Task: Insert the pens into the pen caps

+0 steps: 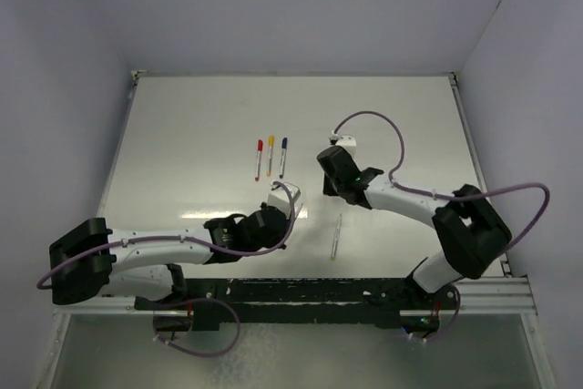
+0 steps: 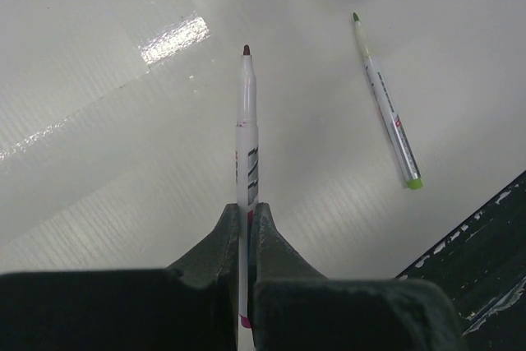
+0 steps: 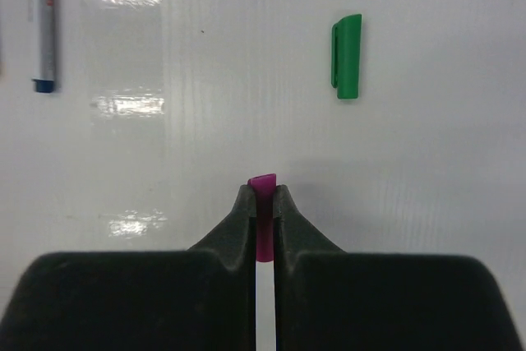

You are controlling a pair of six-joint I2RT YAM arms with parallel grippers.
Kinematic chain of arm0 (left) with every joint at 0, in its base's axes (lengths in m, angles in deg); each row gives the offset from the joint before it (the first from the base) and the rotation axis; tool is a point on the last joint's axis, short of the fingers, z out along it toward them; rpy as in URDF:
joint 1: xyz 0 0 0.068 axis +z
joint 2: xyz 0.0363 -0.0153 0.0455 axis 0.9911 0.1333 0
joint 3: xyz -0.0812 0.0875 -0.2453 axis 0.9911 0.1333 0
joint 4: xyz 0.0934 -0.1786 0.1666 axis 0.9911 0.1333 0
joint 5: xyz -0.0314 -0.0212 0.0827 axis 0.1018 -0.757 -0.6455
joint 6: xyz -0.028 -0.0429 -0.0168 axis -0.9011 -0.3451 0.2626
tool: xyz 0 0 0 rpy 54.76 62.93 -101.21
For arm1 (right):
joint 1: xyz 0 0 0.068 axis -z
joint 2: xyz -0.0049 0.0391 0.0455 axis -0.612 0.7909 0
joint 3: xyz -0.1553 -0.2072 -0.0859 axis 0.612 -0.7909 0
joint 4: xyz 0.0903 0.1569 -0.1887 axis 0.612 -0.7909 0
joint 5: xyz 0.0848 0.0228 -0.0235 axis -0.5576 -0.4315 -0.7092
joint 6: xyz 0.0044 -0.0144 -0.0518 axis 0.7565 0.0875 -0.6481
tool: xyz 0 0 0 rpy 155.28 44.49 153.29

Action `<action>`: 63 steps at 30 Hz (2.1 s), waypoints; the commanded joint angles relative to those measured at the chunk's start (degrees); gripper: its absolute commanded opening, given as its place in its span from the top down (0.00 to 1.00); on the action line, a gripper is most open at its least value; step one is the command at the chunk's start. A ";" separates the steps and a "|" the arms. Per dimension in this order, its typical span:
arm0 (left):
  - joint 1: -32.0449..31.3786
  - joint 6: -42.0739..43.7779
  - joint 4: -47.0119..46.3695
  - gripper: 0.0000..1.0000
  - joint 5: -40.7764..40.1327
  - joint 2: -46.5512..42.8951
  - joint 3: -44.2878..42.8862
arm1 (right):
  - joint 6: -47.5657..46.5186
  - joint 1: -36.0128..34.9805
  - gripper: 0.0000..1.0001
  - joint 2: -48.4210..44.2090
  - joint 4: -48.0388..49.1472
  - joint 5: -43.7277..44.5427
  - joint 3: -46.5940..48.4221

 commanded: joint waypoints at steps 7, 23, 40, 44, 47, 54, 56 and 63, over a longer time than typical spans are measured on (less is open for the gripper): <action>-0.22 5.22 -17.21 1.00 4.23 1.04 -1.87 | -0.22 -0.19 1.00 -26.80 17.32 -5.66 -11.44; -0.17 7.59 -35.72 1.00 7.52 -0.69 -0.86 | 3.60 -0.23 1.00 -54.05 53.38 -8.69 -35.13; -0.22 5.89 -36.29 1.00 7.93 -0.19 -0.88 | 6.42 -0.21 1.00 -49.83 62.10 -11.10 -36.75; -0.22 5.91 -36.05 1.00 7.57 -0.80 -0.70 | 6.40 -0.23 1.00 -49.65 62.29 -11.38 -36.86; -0.22 5.96 -35.94 1.00 7.12 -1.24 -0.42 | 6.26 -0.19 1.00 -49.99 62.23 -11.38 -37.01; -0.22 6.22 -35.65 1.00 6.02 -2.20 0.09 | 5.71 -0.21 1.00 -51.14 61.08 -11.08 -37.06; -0.22 6.27 -35.50 1.00 5.77 -2.32 0.10 | 5.79 -0.18 1.00 -51.00 61.06 -11.18 -36.98; -0.22 6.21 -35.59 1.00 5.80 -1.43 -0.34 | 6.36 -0.23 1.00 -49.61 62.29 -11.81 -37.05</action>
